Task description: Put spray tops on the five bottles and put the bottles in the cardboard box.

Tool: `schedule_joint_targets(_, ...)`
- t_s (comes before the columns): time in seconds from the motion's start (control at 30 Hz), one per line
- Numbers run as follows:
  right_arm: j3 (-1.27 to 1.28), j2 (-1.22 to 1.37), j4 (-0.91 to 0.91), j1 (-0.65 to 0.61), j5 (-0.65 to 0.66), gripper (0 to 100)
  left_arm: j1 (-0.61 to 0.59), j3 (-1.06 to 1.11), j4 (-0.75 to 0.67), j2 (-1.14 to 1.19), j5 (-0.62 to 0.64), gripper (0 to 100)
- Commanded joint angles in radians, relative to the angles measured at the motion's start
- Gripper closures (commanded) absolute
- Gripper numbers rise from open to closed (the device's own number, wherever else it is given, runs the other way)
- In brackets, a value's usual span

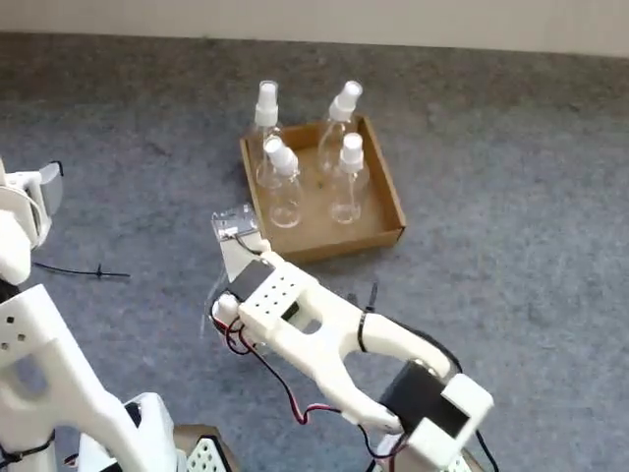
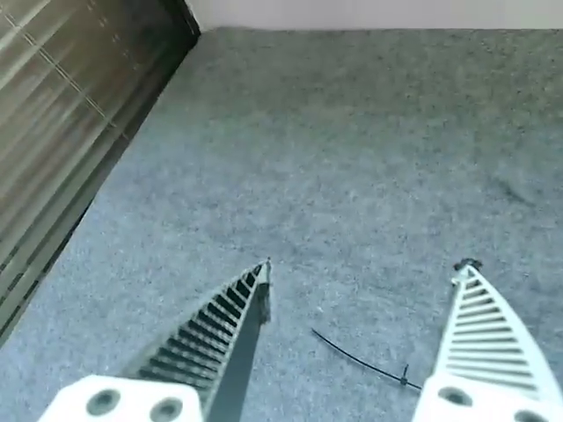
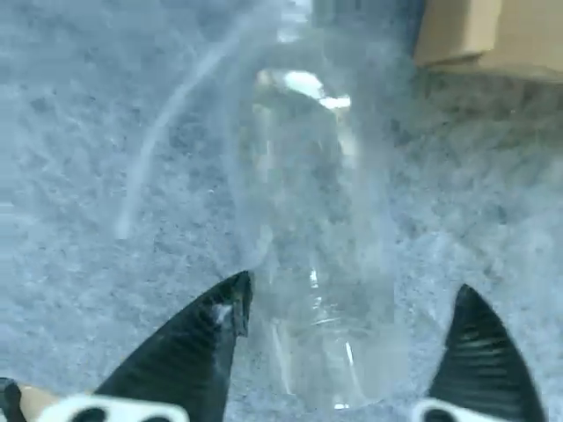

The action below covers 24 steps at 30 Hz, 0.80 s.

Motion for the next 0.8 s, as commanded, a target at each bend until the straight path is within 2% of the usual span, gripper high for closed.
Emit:
schedule_joint_targets(0.0, -0.035, -0.002, -0.015, -0.024, 0.000, 89.1, -0.002, -0.044, 0.005, 0.002, -0.005, 71)
schedule_joint_targets(0.07, -0.035, -0.004, -0.012, -0.047, 0.000, 99.8, -0.002, -0.044, 0.003, 0.002, -0.005, 71)
schedule_joint_targets(0.2, -0.030, -0.007, -0.002, -0.110, 0.002, 99.7, -0.004, -0.044, 0.005, 0.002, -0.006, 71)
schedule_joint_targets(0.3, -0.038, -0.028, 0.107, -0.128, 0.008, 99.5, -0.008, -0.044, 0.005, 0.002, -0.009, 71)
schedule_joint_targets(0.37, -0.039, -0.091, 0.173, -0.127, 0.101, 99.5, -0.008, -0.044, 0.005, 0.002, -0.009, 71)
schedule_joint_targets(0.47, -0.038, -0.246, 0.223, -0.099, 0.342, 99.5, -0.002, -0.031, 0.002, 0.004, -0.009, 71)
schedule_joint_targets(0.63, -0.038, -0.559, 0.403, 0.099, 0.675, 99.4, 0.064, 0.005, 0.046, 0.005, -0.009, 71)
schedule_joint_targets(0.77, -0.038, -0.733, 0.570, 0.400, 0.804, 99.4, 0.186, 0.025, 0.095, 0.005, -0.005, 71)
